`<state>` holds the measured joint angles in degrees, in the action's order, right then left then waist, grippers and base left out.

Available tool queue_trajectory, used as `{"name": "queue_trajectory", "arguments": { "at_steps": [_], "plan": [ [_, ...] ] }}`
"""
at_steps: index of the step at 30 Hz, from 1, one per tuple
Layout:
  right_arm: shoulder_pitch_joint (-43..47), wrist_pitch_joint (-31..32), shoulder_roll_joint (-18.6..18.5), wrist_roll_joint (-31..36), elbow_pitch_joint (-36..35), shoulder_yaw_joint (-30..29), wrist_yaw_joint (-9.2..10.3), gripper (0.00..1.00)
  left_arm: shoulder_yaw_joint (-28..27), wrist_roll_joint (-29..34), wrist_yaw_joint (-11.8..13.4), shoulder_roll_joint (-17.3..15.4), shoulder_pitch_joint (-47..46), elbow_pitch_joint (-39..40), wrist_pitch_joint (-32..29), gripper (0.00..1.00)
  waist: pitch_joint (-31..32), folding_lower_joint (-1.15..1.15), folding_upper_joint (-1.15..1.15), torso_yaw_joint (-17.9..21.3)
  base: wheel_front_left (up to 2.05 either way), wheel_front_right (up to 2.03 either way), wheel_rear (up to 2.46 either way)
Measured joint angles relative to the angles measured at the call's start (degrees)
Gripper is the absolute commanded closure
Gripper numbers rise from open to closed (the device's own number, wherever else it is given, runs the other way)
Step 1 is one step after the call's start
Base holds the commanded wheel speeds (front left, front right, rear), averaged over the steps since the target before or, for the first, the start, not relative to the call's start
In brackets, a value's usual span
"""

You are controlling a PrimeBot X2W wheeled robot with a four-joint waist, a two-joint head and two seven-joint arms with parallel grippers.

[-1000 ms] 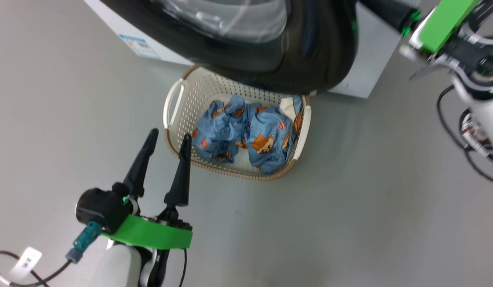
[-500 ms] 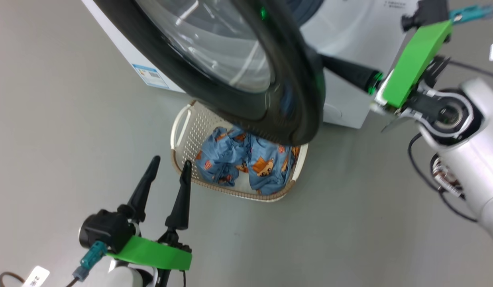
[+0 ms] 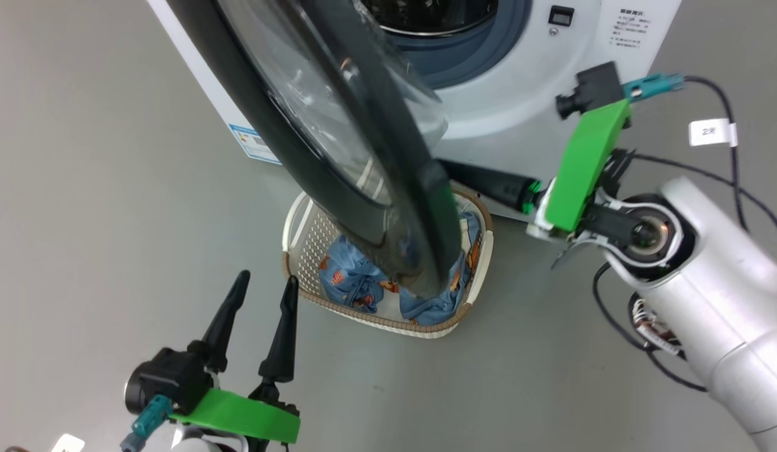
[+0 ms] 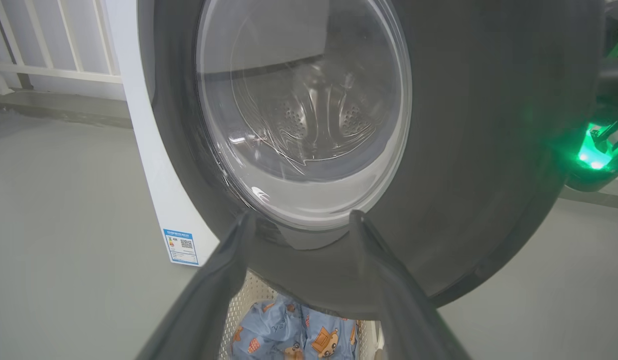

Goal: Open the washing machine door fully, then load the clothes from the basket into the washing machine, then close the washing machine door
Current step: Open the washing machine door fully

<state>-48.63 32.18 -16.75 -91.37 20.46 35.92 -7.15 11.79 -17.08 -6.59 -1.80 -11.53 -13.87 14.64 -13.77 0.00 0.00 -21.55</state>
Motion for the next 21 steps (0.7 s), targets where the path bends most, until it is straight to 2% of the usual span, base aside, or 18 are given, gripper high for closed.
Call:
{"name": "queue_trajectory", "arguments": {
  "at_steps": [15,21],
  "plan": [
    [2.08,2.54,4.17,0.15,-1.69,2.81,0.0,1.0,-0.44,0.11,-0.3,-0.02,0.29,-0.86,-0.01,0.0,1.76,0.0,0.0,-0.96,0.0,0.0,0.0],
    [2.24,2.53,4.67,0.18,-1.81,2.74,0.0,1.0,-0.53,0.11,-0.51,-0.02,0.31,-0.86,-0.01,0.0,2.08,0.0,0.0,-0.96,0.0,0.0,0.0]
  ]
}}
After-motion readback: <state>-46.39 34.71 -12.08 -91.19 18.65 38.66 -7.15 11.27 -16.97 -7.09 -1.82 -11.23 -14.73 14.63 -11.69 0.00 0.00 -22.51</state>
